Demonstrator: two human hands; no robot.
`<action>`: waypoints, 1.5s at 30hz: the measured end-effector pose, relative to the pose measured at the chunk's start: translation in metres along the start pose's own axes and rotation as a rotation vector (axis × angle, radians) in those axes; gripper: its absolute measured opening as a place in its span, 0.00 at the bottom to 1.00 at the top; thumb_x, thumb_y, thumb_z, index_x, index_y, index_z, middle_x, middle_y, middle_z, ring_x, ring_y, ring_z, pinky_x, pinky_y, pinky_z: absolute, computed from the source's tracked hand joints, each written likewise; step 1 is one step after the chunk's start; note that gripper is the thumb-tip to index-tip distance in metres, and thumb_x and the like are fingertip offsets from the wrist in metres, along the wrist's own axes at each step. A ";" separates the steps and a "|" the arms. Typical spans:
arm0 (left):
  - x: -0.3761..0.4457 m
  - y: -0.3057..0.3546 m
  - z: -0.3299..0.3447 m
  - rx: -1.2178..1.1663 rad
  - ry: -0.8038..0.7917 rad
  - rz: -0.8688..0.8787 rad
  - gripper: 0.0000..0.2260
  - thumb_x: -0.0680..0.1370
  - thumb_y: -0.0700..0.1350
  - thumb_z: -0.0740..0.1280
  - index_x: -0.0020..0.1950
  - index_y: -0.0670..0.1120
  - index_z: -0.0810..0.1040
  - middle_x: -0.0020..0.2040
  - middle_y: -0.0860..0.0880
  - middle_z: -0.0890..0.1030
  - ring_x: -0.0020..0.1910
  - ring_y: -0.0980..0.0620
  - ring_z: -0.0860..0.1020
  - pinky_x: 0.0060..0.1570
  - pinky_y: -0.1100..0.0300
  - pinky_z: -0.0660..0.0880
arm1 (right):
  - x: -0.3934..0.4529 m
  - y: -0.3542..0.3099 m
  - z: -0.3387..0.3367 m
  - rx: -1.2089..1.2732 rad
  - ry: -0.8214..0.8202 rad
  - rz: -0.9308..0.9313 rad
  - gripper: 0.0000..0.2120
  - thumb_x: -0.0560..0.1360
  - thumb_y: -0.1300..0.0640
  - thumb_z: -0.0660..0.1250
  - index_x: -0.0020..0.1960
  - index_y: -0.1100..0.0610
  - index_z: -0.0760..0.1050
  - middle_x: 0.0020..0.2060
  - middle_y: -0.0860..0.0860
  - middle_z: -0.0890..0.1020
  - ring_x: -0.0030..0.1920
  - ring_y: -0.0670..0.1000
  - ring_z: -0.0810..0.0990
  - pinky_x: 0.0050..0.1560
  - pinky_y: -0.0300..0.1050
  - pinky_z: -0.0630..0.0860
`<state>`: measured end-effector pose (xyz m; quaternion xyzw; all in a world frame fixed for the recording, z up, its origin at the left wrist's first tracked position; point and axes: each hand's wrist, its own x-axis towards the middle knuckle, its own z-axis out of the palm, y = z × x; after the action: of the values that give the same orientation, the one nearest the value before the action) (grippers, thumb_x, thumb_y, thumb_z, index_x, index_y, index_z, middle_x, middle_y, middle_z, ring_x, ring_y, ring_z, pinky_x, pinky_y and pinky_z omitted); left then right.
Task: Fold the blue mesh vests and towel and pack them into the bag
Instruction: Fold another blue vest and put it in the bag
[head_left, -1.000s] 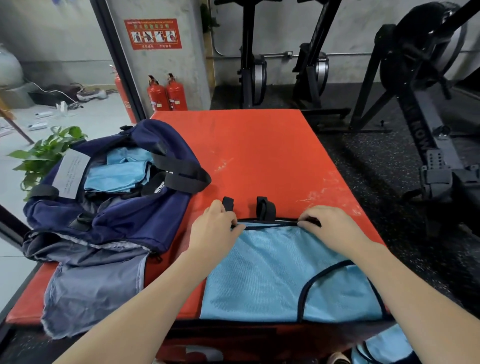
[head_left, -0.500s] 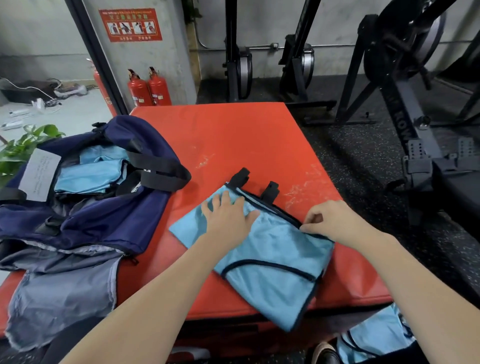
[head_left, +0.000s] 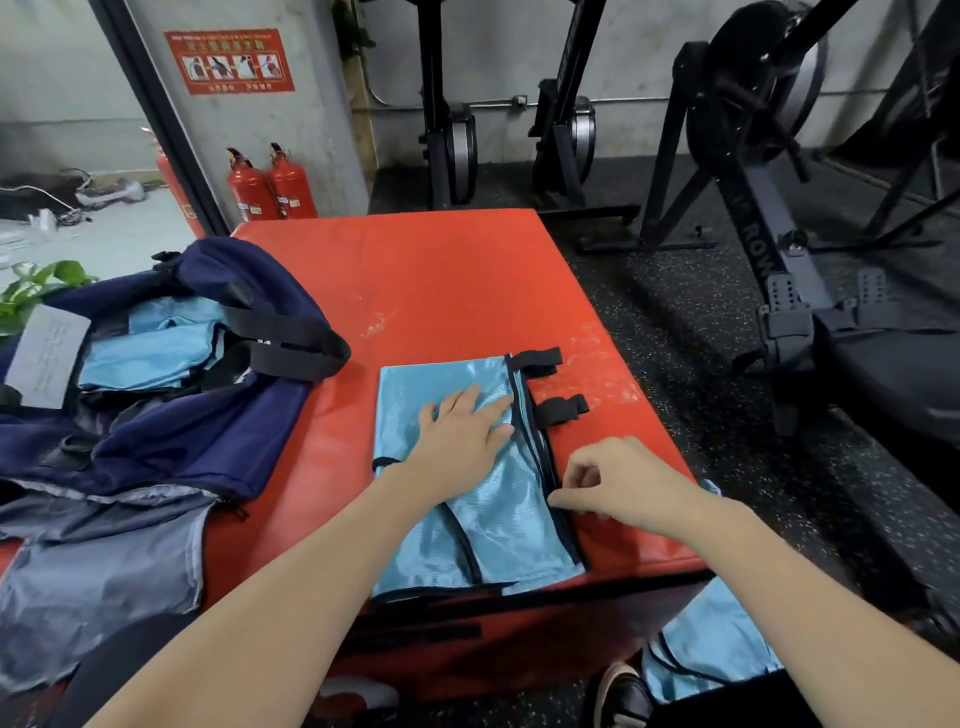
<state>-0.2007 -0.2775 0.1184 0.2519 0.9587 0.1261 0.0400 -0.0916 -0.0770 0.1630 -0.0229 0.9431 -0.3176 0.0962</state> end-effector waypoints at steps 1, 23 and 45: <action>-0.006 0.001 -0.002 -0.015 0.008 0.013 0.22 0.84 0.58 0.52 0.78 0.60 0.59 0.80 0.46 0.57 0.78 0.46 0.54 0.75 0.43 0.47 | -0.003 0.000 0.001 -0.018 0.051 -0.036 0.09 0.70 0.48 0.77 0.38 0.50 0.80 0.30 0.47 0.82 0.31 0.42 0.77 0.35 0.36 0.74; -0.190 -0.049 -0.012 -0.160 0.146 0.195 0.17 0.76 0.53 0.72 0.62 0.48 0.81 0.61 0.54 0.79 0.63 0.57 0.72 0.67 0.66 0.65 | -0.050 0.012 0.055 -0.227 0.161 -0.408 0.06 0.75 0.54 0.73 0.51 0.52 0.84 0.49 0.40 0.80 0.55 0.46 0.74 0.61 0.46 0.72; -0.159 -0.011 -0.047 -0.711 0.440 -0.108 0.01 0.79 0.48 0.69 0.49 0.54 0.79 0.36 0.59 0.81 0.34 0.59 0.77 0.37 0.71 0.70 | -0.027 -0.027 0.009 0.363 0.448 -0.211 0.10 0.78 0.47 0.69 0.42 0.51 0.80 0.36 0.57 0.80 0.35 0.47 0.72 0.38 0.50 0.70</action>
<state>-0.0742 -0.3754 0.1628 0.1390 0.8530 0.4975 -0.0747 -0.0641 -0.1015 0.1768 -0.0324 0.8610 -0.4864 -0.1452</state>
